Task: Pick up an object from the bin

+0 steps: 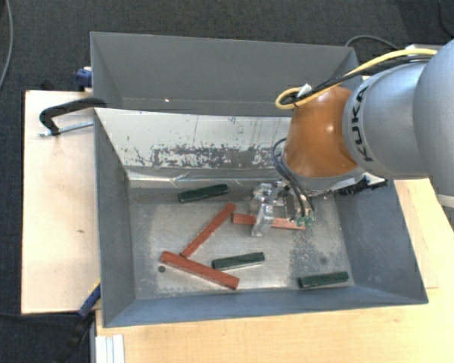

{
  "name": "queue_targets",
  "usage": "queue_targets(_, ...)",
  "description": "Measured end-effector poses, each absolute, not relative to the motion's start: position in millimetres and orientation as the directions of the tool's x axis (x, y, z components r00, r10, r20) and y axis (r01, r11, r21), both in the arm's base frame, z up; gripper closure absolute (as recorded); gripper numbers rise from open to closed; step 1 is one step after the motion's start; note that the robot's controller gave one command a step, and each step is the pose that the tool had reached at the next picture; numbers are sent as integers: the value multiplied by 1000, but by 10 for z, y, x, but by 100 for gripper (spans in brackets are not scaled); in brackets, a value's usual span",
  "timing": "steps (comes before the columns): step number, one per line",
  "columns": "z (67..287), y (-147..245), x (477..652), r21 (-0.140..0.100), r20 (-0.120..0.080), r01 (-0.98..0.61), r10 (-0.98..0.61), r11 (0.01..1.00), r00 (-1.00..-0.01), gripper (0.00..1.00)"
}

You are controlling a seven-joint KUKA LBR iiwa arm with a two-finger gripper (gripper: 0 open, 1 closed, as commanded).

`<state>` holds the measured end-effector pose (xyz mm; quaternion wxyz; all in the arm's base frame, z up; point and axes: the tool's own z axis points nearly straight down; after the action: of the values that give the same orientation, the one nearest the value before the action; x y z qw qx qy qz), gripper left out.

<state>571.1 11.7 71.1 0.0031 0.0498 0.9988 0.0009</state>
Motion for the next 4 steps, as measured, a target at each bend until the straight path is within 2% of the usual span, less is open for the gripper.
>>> queue_targets(1, 739, 117, 5700, 2, -2, 99, 99, 995, -995, 100)
queue_targets(2, 921, 118, 5683, 1, 4, 100, 100, 995, -995, 100)
queue_targets(3, 1132, 118, 5703, 2, -3, 100, 100, 995, -995, 100)
queue_targets(4, 1252, 119, 5717, 3, -8, 99, 99, 995, -995, 100)
